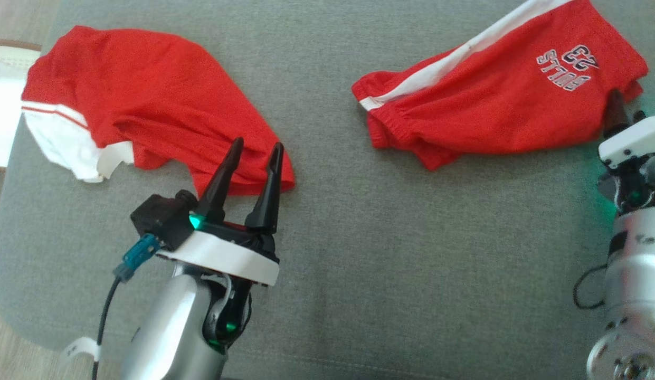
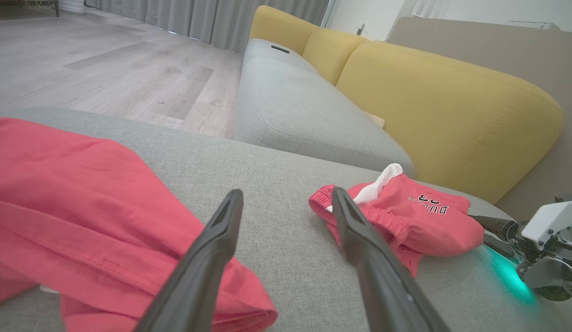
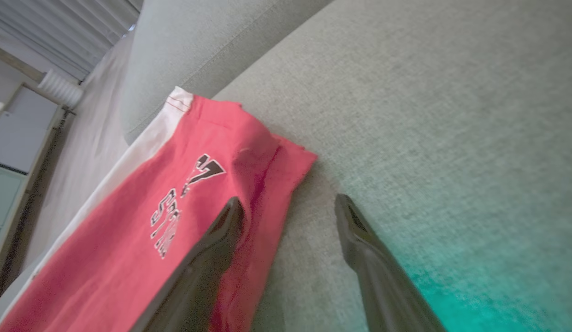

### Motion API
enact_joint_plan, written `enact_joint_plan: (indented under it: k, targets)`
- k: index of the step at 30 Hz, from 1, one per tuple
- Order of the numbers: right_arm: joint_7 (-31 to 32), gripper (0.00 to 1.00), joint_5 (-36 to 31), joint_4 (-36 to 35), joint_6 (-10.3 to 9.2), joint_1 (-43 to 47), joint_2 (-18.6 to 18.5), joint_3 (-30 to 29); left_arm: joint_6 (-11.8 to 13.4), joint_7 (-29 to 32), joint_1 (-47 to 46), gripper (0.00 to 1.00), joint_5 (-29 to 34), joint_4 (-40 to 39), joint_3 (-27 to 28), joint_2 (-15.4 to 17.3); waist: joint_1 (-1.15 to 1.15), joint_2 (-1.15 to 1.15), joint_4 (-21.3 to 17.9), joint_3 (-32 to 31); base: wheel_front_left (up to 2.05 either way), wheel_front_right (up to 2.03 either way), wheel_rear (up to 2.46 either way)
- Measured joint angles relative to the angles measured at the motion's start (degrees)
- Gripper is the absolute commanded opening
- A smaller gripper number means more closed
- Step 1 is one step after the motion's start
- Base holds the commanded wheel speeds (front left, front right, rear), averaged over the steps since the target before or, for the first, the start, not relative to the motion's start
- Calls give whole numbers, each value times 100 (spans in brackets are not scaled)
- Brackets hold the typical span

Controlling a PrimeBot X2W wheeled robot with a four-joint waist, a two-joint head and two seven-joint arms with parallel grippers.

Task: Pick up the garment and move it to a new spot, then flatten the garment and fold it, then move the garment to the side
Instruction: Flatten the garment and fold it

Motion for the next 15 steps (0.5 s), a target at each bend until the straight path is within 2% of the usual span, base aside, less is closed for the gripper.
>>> enact_joint_plan:
  k: [8, 15]
  targets:
    - [208, 100, -436, 534, 0, -619, -51, -522, 47, 0, 0, 100, -81, -63, -86, -3, 0, 0, 180, 57, 0, 0, 0]
    - [314, 100, -907, 625, 0, -1084, -85, -870, 57, 0, -102, 100, -141, -142, -154, -4, 0, 0, 283, 299, 0, 0, 0]
